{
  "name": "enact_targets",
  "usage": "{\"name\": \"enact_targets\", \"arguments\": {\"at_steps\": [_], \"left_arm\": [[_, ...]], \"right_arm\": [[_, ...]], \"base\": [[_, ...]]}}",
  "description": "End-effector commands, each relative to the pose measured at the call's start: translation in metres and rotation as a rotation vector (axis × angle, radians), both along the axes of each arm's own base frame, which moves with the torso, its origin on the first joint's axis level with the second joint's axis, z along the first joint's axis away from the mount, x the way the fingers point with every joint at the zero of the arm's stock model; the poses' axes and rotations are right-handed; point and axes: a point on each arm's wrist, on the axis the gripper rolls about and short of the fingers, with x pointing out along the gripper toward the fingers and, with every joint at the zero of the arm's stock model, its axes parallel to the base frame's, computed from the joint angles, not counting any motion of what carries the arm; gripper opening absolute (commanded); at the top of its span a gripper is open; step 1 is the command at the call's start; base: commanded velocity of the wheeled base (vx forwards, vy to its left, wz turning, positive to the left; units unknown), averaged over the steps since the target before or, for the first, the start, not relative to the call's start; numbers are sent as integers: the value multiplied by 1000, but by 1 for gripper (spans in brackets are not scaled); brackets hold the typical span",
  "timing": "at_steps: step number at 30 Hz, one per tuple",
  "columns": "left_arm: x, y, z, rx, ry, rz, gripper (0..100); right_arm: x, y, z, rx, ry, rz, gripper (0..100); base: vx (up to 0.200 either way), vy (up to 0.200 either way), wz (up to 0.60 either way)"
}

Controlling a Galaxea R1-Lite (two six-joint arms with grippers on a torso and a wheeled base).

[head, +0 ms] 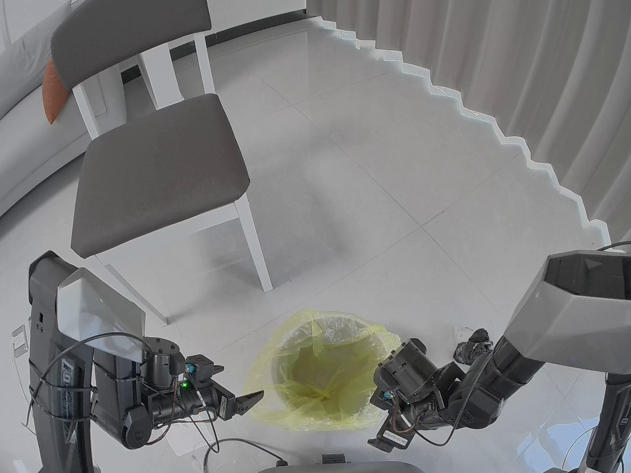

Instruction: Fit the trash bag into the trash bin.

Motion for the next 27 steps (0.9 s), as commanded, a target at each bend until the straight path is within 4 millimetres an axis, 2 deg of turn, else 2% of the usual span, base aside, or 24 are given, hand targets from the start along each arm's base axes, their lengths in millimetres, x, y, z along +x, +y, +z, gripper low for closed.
{"name": "enact_targets", "arguments": {"at_steps": [1, 7, 11, 17, 23, 27], "left_arm": [[4, 1, -9, 11, 2, 5, 100], [11, 1, -21, 32, 9, 33, 100], [34, -3, -40, 42, -31, 69, 100], [50, -6, -48, 31, -68, 78, 100], [50, -10, -48, 30, -74, 67, 100], [48, -11, -49, 32, -70, 64, 100]], "right_arm": [[0, -3, 28, 65, -61, -11, 100], [15, -1, 46, 116, -118, -35, 100], [33, -3, 58, 149, -168, -71, 100], [49, -3, 64, 166, -204, -87, 100], [61, 9, 52, 161, -198, -79, 100], [63, 9, 48, 152, -197, -75, 100]], "base": [[0, 0, 0], [0, 0, 0], [0, 0, 0], [0, 0, 0], [0, 0, 0], [0, 0, 0]]}}
